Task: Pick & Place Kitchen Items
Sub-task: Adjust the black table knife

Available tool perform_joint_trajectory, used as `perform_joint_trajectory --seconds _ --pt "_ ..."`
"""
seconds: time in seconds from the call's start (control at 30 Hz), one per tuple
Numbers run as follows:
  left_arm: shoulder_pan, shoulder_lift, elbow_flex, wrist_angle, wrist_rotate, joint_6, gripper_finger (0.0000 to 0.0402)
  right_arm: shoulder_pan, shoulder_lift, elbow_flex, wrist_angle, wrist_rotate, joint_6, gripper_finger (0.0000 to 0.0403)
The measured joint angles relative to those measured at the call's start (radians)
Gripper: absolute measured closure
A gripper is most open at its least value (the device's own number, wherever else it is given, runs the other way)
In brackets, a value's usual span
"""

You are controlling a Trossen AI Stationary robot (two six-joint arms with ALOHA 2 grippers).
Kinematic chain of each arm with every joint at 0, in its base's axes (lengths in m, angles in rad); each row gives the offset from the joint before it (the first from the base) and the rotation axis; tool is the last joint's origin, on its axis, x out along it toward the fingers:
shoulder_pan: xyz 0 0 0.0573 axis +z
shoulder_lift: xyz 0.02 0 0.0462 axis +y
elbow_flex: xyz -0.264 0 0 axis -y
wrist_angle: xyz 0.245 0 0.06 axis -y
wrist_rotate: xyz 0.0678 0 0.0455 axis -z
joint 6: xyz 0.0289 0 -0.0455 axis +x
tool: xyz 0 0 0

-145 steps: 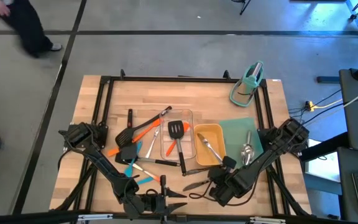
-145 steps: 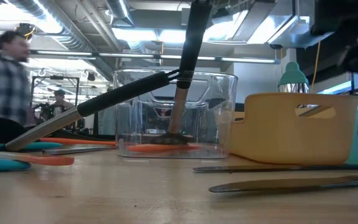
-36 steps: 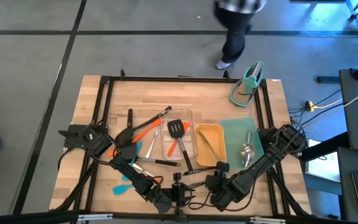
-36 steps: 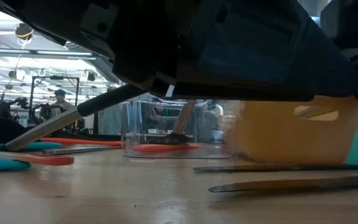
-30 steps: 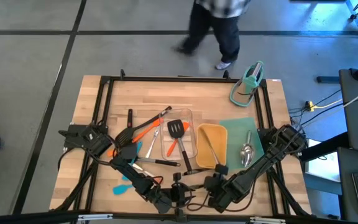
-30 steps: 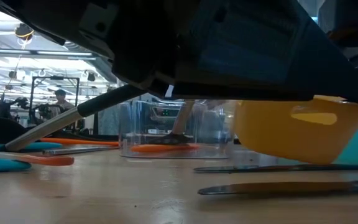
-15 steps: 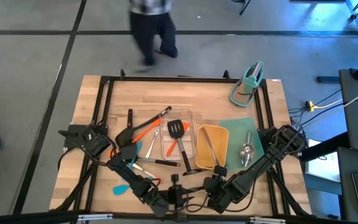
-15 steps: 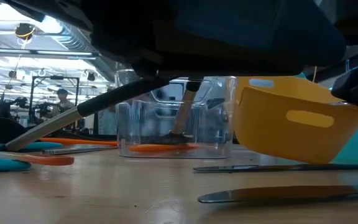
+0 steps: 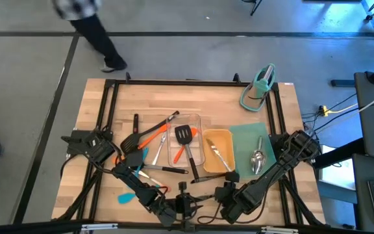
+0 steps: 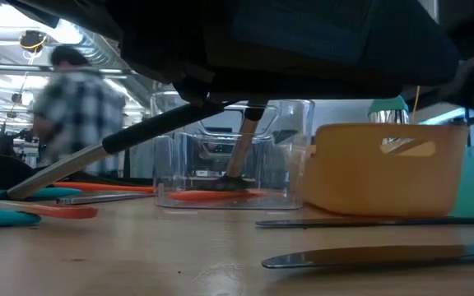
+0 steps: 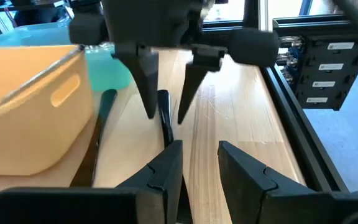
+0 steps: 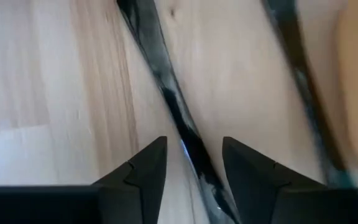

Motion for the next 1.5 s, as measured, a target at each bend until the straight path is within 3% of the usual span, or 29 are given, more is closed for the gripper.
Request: perform_joint_trajectory --seconds 0.23,0.43,0.6,0.7,0.77,0.9,1.07,1.2,1.3,1.5 --pt "0.000 0.000 0.000 0.000 0.000 -0.001 0.0304 -0.017 -0.002 0.099 -0.207 0.110 -0.045 0.0245" --pt "0.000 0.000 0.000 0.000 0.000 0.000 0.0304 -0.030 -0.002 0.187 -0.258 0.117 -0.132 0.0245" --pt "-0.004 0.000 0.000 0.000 0.000 0.000 0.0304 -0.009 -0.004 0.244 -0.179 -0.042 -0.164 0.0245" --pt "-0.006 0.000 0.000 0.000 0.001 -0.001 0.0304 0.030 -0.005 0.243 -0.105 -0.083 -0.128 0.0245" --pt "-0.009 0.000 0.000 0.000 0.000 -0.007 0.0304 0.057 -0.005 0.229 -0.091 -0.062 -0.044 0.0245" --pt "-0.015 -0.001 0.000 0.000 0.000 -0.008 0.0304 0.078 -0.005 0.212 -0.151 0.028 0.364 0.0250" --pt "-0.014 -0.001 0.000 0.009 0.000 -0.008 0.0304 0.050 -0.005 0.212 -0.219 -0.016 0.733 0.0285" --pt "-0.024 -0.001 0.000 0.009 0.000 0.000 0.0304 0.009 -0.002 0.212 -0.247 -0.136 0.819 0.0341" --pt "-0.034 -0.001 0.000 0.008 0.001 0.001 0.0304 -0.021 0.006 0.210 -0.234 -0.159 0.833 0.0391" --pt "-0.057 -0.001 0.000 0.004 -0.003 0.048 0.0304 -0.071 0.010 0.211 -0.232 -0.119 0.878 0.0400"
